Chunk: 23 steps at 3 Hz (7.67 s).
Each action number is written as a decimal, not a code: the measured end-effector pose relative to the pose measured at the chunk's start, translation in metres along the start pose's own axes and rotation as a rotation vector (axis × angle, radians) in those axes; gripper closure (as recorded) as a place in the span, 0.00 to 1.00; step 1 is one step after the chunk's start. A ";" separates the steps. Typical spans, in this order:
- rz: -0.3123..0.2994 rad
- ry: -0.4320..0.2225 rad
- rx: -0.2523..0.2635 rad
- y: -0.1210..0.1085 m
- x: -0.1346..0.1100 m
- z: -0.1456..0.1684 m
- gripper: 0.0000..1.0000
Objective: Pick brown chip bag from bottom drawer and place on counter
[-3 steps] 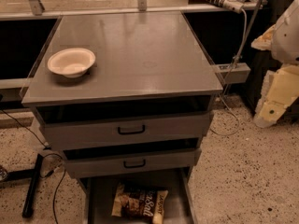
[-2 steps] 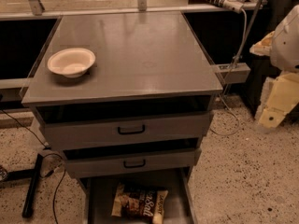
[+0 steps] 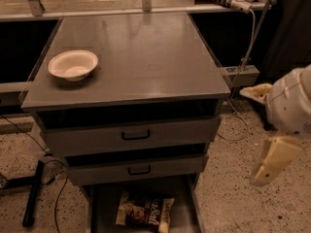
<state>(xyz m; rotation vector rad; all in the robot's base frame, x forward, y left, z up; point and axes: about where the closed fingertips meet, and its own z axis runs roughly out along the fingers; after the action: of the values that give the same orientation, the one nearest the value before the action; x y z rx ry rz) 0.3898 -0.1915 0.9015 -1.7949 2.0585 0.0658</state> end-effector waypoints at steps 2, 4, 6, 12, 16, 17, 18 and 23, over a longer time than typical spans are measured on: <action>-0.020 -0.252 -0.068 0.030 0.040 0.148 0.00; 0.005 -0.291 -0.126 0.032 0.064 0.217 0.00; 0.026 -0.290 -0.138 0.031 0.068 0.284 0.00; -0.059 -0.274 0.094 0.077 0.085 0.481 0.00; 0.028 -0.560 0.377 0.026 0.098 0.559 0.00; 0.028 -0.559 0.376 0.026 0.098 0.559 0.00; -0.058 -0.511 0.313 0.033 0.087 0.565 0.00; 0.007 -0.517 0.019 0.086 0.091 0.673 0.00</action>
Offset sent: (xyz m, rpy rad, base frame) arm 0.0281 0.0059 -0.2803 0.3949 0.0722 0.1635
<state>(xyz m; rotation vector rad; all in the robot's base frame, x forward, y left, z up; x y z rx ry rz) 0.4807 -0.0628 0.2354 -1.5531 1.6853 0.4598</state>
